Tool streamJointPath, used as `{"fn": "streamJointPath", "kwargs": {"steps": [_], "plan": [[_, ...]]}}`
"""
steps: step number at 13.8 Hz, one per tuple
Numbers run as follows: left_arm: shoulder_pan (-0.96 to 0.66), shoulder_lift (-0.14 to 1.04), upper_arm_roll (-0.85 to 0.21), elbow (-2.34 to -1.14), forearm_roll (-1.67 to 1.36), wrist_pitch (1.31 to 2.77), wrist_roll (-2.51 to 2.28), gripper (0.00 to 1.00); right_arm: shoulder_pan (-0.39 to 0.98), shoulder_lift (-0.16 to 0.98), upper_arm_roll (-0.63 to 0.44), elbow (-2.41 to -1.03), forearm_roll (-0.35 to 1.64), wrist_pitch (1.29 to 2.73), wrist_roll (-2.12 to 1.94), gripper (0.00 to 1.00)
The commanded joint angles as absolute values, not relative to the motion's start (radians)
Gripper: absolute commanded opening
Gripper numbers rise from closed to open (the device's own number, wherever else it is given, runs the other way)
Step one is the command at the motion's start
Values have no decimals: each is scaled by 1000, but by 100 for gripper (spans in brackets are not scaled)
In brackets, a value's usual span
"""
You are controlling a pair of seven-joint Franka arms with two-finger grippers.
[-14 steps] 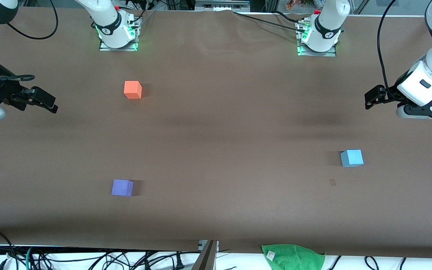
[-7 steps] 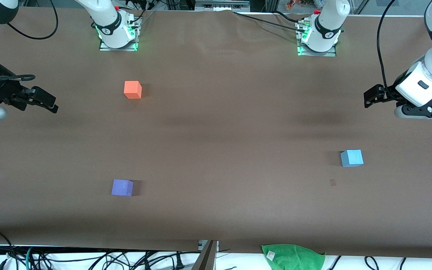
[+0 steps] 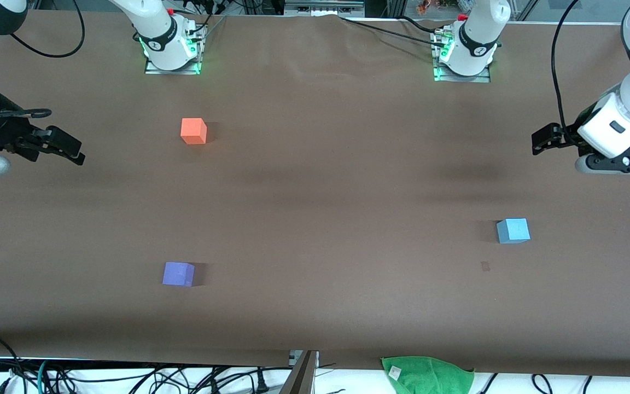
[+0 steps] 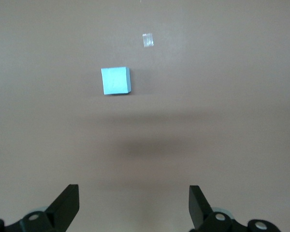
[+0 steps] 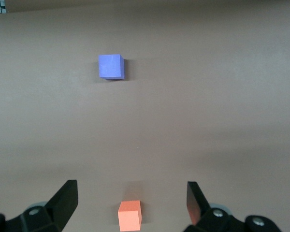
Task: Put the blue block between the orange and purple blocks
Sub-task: 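Lower the left gripper onto the light-blue cube and close on it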
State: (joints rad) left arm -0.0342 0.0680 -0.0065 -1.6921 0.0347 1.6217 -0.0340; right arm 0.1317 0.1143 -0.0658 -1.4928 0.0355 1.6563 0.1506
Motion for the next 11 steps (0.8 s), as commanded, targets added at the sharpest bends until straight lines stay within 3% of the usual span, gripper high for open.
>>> {"fn": "streamJointPath", "kwargs": {"steps": [1, 4, 7, 11], "plan": [[0, 135, -6, -1675, 44, 1601, -38, 100, 126, 114, -61, -1485, 52, 1654, 135, 99], [38, 193, -5, -1672, 43, 1611, -45, 100, 126, 114, -61, -1485, 54, 1657, 135, 99], [94, 323, -6, -1603, 46, 1681, -28, 100, 126, 114, -61, -1485, 54, 1658, 135, 99], [87, 449, -6, -1605, 44, 1921, -29, 100, 129, 114, -60, -1485, 54, 1657, 135, 99]]}}
